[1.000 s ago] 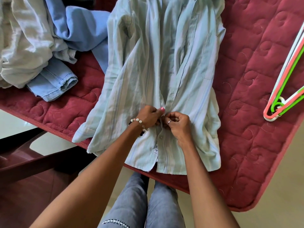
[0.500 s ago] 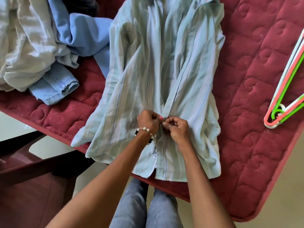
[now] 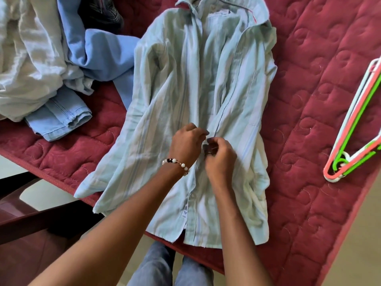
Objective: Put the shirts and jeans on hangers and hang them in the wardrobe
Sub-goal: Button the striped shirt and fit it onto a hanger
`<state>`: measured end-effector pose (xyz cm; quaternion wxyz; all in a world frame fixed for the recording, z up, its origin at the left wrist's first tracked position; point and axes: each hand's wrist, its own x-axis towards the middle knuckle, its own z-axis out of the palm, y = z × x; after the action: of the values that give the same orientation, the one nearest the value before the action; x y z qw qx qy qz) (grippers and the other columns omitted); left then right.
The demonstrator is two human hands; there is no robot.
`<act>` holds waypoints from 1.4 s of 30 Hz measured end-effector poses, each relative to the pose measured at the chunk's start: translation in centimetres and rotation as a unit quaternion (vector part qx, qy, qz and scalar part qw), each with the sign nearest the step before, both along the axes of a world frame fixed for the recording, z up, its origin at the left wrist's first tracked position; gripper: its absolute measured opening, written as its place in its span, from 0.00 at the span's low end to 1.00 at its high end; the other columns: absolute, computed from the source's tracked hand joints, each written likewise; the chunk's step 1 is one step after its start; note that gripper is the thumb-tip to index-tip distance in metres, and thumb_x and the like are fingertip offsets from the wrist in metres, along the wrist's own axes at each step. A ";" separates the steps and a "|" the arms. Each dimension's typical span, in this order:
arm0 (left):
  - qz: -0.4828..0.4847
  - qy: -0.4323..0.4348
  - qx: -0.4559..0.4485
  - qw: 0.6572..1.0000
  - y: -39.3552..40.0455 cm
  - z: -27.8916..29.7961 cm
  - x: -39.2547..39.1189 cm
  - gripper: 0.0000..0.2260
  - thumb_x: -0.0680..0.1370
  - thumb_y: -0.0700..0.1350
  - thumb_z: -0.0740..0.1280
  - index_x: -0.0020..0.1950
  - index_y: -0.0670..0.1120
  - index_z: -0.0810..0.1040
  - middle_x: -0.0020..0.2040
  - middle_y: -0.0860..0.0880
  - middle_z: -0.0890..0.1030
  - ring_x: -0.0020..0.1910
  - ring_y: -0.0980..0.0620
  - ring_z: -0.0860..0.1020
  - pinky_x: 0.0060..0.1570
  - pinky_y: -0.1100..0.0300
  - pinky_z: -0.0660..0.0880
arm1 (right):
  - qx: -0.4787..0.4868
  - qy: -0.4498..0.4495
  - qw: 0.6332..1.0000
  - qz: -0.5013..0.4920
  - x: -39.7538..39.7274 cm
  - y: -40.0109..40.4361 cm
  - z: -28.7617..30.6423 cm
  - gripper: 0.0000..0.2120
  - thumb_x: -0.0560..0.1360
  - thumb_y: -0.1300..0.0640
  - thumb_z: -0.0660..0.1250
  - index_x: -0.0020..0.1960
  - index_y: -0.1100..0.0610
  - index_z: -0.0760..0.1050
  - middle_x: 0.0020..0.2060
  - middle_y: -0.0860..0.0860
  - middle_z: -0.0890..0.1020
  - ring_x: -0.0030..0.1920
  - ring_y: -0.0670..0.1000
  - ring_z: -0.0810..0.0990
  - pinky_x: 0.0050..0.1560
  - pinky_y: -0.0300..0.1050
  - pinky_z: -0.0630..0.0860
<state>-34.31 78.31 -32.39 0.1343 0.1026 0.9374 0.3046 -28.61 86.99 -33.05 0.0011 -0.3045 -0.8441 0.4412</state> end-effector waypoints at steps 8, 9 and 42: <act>0.059 -0.097 -0.111 0.987 0.0 -2.1 -1.2 0.06 0.74 0.43 0.67 0.45 0.43 0.83 0.47 0.44 0.82 0.48 0.42 0.78 0.48 0.50 0.75 | 0.272 -0.105 0.956 0.040 -1.8 -1.3 -2.1 0.11 0.70 0.64 0.54 0.39 0.64 0.75 0.35 0.59 0.78 0.35 0.61 0.80 0.34 0.47 0.77; 0.069 -0.097 -0.101 0.988 0.0 -2.2 -1.1 0.06 0.73 0.44 0.68 0.45 0.44 0.83 0.47 0.44 0.83 0.48 0.43 0.79 0.48 0.51 0.75 | 0.276 -0.126 0.952 0.051 -2.0 -1.5 -1.9 0.11 0.69 0.65 0.54 0.38 0.63 0.75 0.34 0.59 0.78 0.34 0.60 0.79 0.33 0.46 0.77; 0.137 -0.275 0.064 0.949 -0.8 -0.7 -1.8 0.20 0.75 0.57 0.68 0.36 0.41 0.80 0.31 0.44 0.80 0.31 0.50 0.76 0.33 0.60 0.71 | -0.184 -0.058 0.978 -0.083 -1.9 0.9 -1.9 0.10 0.70 0.66 0.69 0.36 0.52 0.81 0.29 0.52 0.83 0.31 0.53 0.84 0.41 0.58 0.82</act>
<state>-36.09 77.53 -33.05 0.3369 -0.1064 0.8476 0.3959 -30.53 87.93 -34.98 -0.0676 -0.3933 -0.7190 0.5690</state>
